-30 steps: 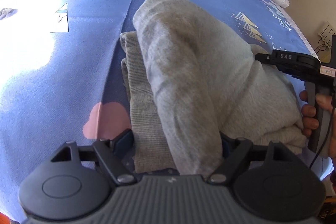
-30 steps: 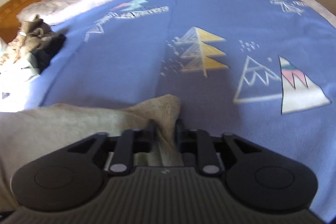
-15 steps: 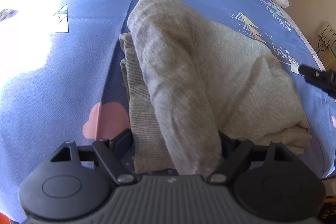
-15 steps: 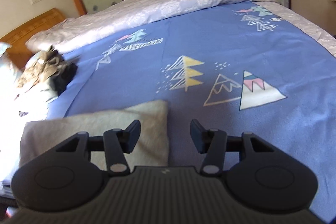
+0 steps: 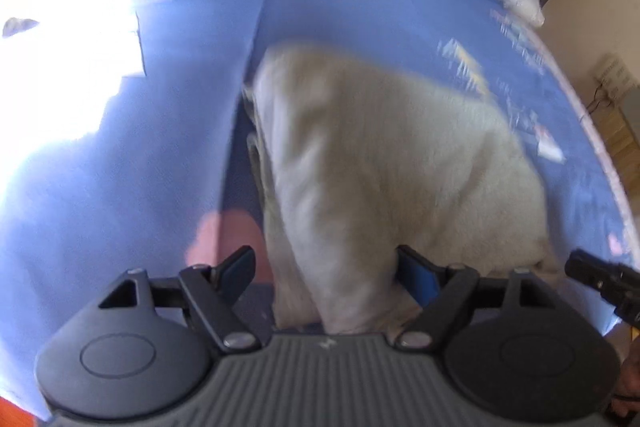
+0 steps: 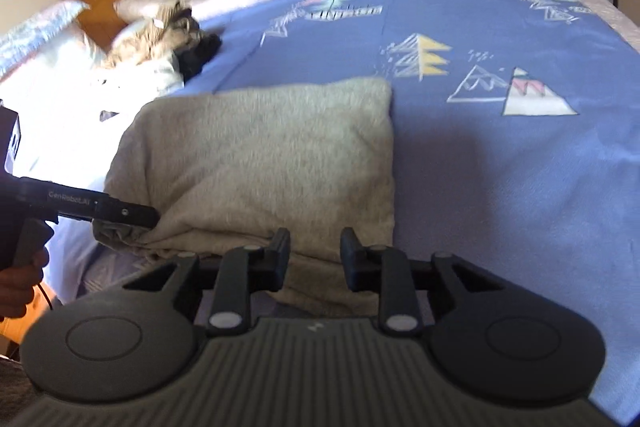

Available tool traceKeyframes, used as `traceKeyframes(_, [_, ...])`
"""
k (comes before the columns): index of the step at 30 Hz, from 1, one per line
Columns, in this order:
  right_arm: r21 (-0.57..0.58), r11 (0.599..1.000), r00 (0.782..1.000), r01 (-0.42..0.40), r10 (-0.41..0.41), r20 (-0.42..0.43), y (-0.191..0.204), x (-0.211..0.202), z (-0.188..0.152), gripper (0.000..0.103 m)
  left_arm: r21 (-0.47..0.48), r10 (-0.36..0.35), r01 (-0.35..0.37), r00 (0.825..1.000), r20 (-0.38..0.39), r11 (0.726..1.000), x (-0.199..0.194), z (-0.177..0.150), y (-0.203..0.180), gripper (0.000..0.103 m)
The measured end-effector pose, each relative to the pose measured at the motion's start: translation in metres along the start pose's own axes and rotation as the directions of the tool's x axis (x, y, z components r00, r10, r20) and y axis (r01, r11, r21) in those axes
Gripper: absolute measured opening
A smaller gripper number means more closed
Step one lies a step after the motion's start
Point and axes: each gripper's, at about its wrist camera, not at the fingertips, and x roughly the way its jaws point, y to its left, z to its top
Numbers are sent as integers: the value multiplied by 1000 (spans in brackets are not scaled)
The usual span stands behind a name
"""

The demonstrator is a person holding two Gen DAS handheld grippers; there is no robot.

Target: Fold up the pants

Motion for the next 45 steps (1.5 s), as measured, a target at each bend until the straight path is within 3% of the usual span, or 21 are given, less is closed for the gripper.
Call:
traceKeyframes(4, [-87,993,994,76,-68,90,-8,-20,-8,32,64,-18,10,993,115,998,-37,46,-19,72])
traceKeyframes(7, [-117,990,993,73,-61,98,-17,-17,-14,32,199,-29,5,992,121,980,-30,81,-68,72])
traceKeyframes(11, [-138,990,996,15,-2,93,-22,-11,-20,32,381,-43,37,999,6,924,28,109,-144,75])
traceKeyframes(14, [-177,984,996,-31,44,75,-21,-4,-22,32,439,8,39,995,-104,898,88,115,-187,75])
traceKeyframes(18, [-227,970,995,-86,96,35,-20,7,-21,32,427,88,8,975,-205,904,150,114,-208,76])
traceKeyframes(23, [-318,940,992,-126,127,-18,-6,16,-25,35,374,117,-16,961,-251,927,181,119,-214,78])
traceKeyframes(26, [-316,940,991,-131,134,-12,-9,16,-23,35,379,123,-11,954,-273,925,184,121,-221,63])
traceKeyframes(27, [-311,941,990,-133,140,1,-11,14,-21,35,397,131,-12,953,-274,918,185,120,-224,50])
traceKeyframes(30, [-294,948,989,-126,142,33,-22,8,-16,35,469,175,-34,950,-259,882,185,113,-234,25])
traceKeyframes(31, [-291,949,990,-124,137,24,-25,9,-16,35,479,178,-34,950,-258,877,185,112,-236,22])
traceKeyframes(34, [-318,938,990,-138,134,-34,-24,17,-17,35,498,188,-47,953,-237,866,183,108,-241,18])
traceKeyframes(38, [-392,912,993,-121,112,-45,-14,21,-21,35,497,187,-54,957,-221,866,181,107,-242,17])
traceKeyframes(42, [-396,914,996,-90,76,-49,-13,34,-15,35,483,179,-57,961,-211,874,177,108,-241,16])
traceKeyframes(44, [-372,922,994,-103,85,-65,-16,39,-11,30,475,173,-58,964,-204,878,174,109,-241,16])
traceKeyframes(45, [-360,926,993,-116,97,-72,-17,40,-9,18,468,169,-57,965,-202,882,173,110,-240,16])
